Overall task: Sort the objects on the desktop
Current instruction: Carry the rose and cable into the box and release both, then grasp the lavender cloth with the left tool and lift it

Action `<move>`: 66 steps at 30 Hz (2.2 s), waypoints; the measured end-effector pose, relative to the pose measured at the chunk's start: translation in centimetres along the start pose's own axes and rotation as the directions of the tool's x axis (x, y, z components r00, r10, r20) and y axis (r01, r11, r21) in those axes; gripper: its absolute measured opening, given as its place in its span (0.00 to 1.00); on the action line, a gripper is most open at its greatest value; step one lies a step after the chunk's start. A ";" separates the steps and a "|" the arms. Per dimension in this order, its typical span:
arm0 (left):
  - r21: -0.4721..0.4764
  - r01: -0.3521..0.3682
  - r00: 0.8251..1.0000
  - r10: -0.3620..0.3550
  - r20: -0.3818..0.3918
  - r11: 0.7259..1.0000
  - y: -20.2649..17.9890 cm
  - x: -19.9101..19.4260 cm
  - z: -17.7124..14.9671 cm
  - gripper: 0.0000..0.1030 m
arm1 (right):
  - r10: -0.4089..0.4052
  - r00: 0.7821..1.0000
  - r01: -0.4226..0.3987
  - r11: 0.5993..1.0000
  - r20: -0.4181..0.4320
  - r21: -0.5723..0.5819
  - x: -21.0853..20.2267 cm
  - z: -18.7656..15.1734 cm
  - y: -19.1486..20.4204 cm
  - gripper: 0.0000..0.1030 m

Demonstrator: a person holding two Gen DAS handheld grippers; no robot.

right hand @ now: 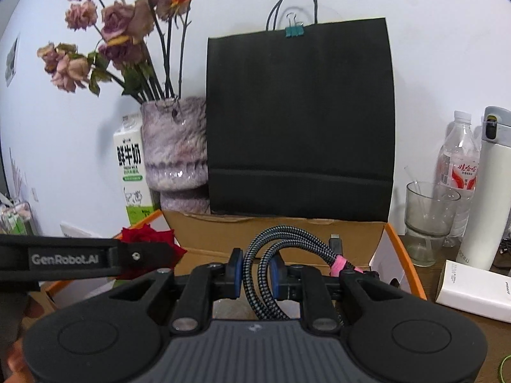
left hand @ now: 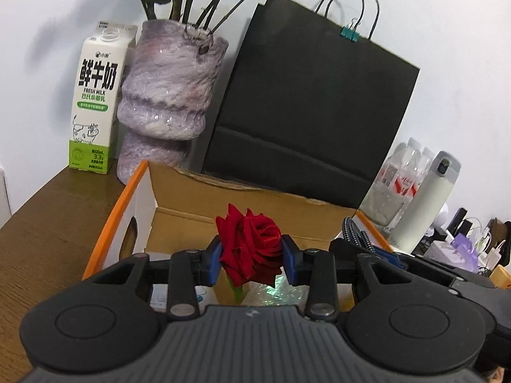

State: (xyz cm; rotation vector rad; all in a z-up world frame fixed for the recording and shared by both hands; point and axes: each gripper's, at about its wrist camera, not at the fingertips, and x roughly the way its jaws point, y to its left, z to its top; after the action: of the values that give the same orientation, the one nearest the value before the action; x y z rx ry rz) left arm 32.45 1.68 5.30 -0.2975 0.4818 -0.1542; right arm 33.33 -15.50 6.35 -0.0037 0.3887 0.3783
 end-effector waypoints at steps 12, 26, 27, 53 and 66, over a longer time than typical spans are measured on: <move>-0.016 -0.044 0.998 0.045 0.034 0.999 0.6 -0.2 0.0 1.00 | -0.069 0.998 0.069 0.995 0.004 -0.066 -0.3 -0.3 0.4 0.98; -0.059 -0.080 0.996 0.082 0.040 0.995 0.9 -0.7 0.4 1.00 | -0.086 0.996 0.084 0.995 -0.034 -0.061 -0.5 -0.3 0.2 1.00; -0.055 -0.084 0.995 0.086 0.043 0.995 0.8 -0.9 0.4 1.00 | -0.089 0.995 0.087 0.994 -0.037 -0.060 -0.6 -0.3 0.2 1.00; -0.055 -0.223 0.974 0.220 -0.052 0.973 3.9 -13.4 -5.7 1.00 | -0.085 0.987 0.075 0.995 -0.140 -0.071 -12.4 -7.4 3.2 1.00; -0.024 -0.258 0.954 0.250 -0.168 0.966 5.8 -14.8 -9.7 1.00 | -0.112 0.975 0.100 0.993 -0.192 -0.070 -15.2 -10.4 4.6 1.00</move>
State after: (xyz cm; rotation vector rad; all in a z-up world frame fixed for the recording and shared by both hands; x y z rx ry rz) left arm 15.28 8.02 1.69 -0.2663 0.6829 0.0846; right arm 14.80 -17.52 2.70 -0.1209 0.5690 0.2847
